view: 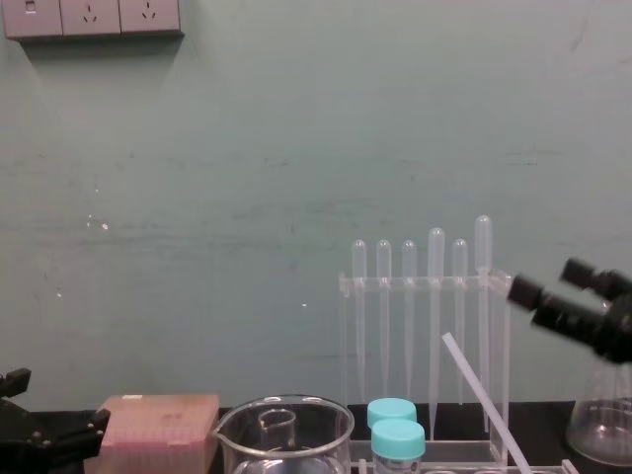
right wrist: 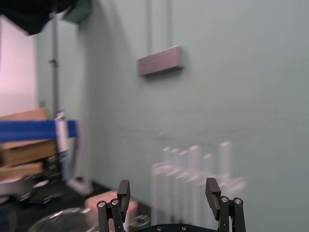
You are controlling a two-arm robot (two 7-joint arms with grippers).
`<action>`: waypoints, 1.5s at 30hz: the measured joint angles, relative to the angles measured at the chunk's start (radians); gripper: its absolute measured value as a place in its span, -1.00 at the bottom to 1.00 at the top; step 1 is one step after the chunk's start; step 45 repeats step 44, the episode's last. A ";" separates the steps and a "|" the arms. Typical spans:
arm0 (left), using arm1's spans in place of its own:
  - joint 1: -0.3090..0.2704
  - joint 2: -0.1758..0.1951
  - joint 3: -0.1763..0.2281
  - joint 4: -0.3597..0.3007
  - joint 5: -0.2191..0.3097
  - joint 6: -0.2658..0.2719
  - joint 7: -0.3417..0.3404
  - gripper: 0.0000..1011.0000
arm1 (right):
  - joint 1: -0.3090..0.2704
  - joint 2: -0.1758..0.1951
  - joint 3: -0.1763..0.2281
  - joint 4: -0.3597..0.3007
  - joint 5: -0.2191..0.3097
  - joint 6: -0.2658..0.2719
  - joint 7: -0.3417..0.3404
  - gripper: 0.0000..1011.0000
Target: Pick up the stirring rod with one hand, then place it down.
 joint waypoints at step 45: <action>0.000 0.000 0.000 0.000 0.000 0.000 0.000 0.98 | -0.117 0.029 0.077 -0.110 -0.069 0.369 -0.324 0.98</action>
